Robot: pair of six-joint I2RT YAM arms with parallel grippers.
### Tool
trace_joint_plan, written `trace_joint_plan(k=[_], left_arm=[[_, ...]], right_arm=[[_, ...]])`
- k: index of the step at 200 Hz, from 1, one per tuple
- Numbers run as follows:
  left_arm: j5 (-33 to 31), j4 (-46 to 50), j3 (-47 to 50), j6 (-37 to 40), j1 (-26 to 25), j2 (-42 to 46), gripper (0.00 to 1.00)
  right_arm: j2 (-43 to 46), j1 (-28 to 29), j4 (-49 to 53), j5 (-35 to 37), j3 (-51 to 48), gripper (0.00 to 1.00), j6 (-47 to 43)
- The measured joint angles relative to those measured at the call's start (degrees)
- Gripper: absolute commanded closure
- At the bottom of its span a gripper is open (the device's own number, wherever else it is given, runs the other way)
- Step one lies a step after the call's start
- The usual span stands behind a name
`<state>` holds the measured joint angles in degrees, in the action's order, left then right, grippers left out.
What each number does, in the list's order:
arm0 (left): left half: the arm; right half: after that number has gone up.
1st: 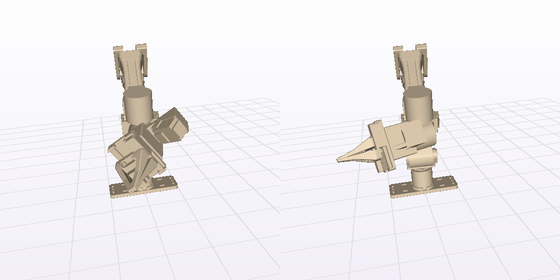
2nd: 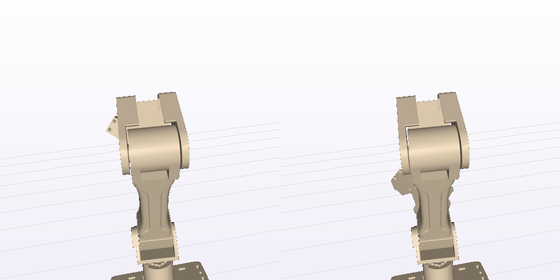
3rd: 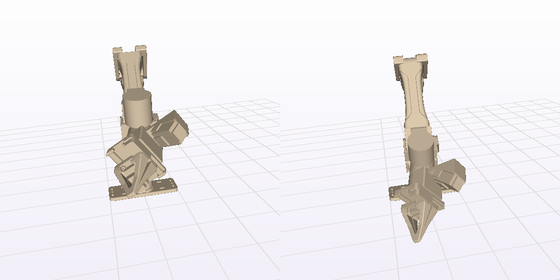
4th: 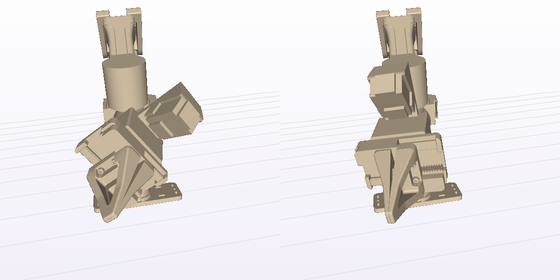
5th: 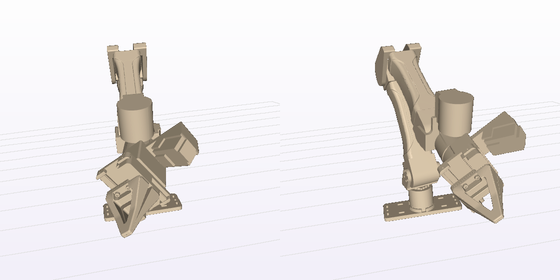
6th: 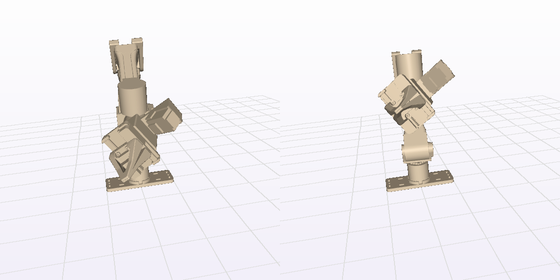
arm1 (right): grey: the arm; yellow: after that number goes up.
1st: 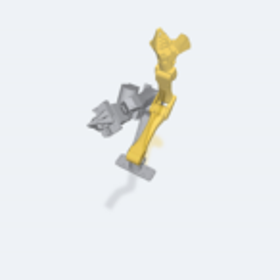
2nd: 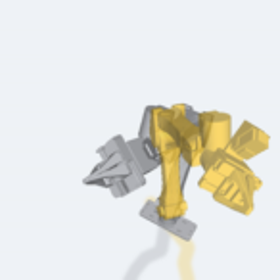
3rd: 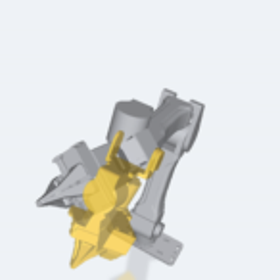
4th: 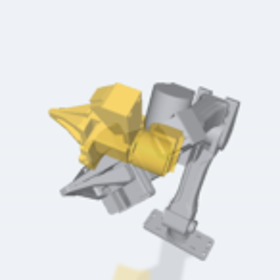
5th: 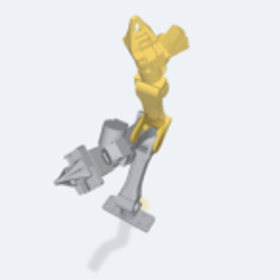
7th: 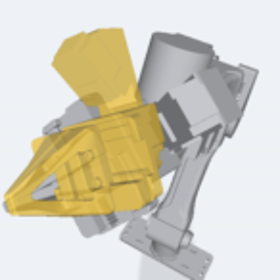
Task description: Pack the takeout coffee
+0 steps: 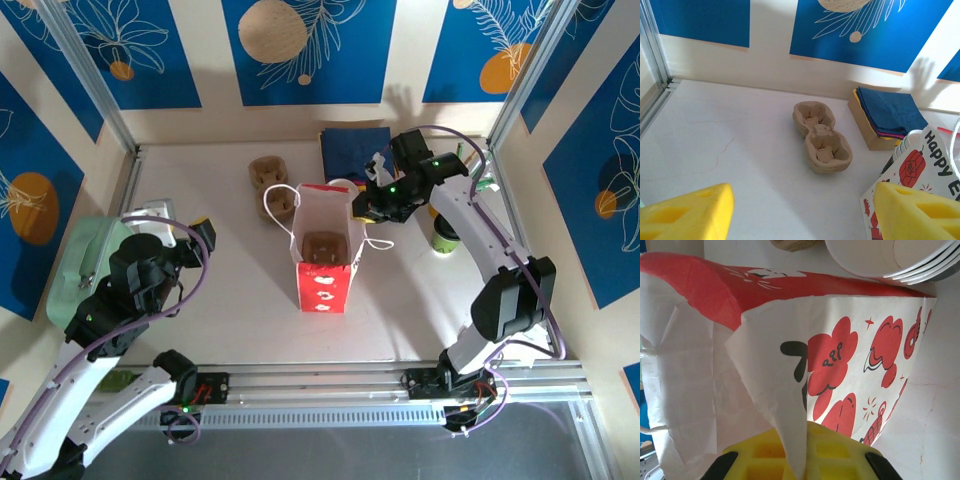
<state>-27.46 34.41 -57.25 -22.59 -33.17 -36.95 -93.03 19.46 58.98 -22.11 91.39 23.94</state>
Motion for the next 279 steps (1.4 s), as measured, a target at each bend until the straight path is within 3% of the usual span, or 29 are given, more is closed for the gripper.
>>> trace_joint_plan(k=[95, 150, 177, 213, 260, 279], left_arm=[[0.0, 0.0, 0.0, 0.2, 0.0, 0.0, 0.26], [0.0, 0.0, 0.0, 0.2, 0.0, 0.0, 0.26], [0.0, 0.0, 0.0, 0.6, 0.0, 0.1, 0.26], [0.0, 0.0, 0.0, 0.6, 0.0, 0.2, 0.26], [-0.1, -0.1, 0.1, 0.6, 0.0, -0.2, 0.24], [-0.1, -0.6, 0.7, 0.8, 0.0, -1.1, 0.22]], right_arm=[[-3.8, 0.0, 2.5, 0.0, 4.6, 0.88, -2.2], [-5.1, 0.0, 3.8, 0.9, 7.4, 0.67, -2.8], [-5.1, 0.1, 5.3, 3.9, 9.7, 0.49, -2.4], [-2.6, 0.9, 6.7, 9.3, 10.6, 0.44, -1.0], [4.9, 3.3, 8.2, 15.4, 14.4, 0.31, 1.5], [7.6, 3.4, 8.3, 16.9, 16.4, 0.15, 2.5]])
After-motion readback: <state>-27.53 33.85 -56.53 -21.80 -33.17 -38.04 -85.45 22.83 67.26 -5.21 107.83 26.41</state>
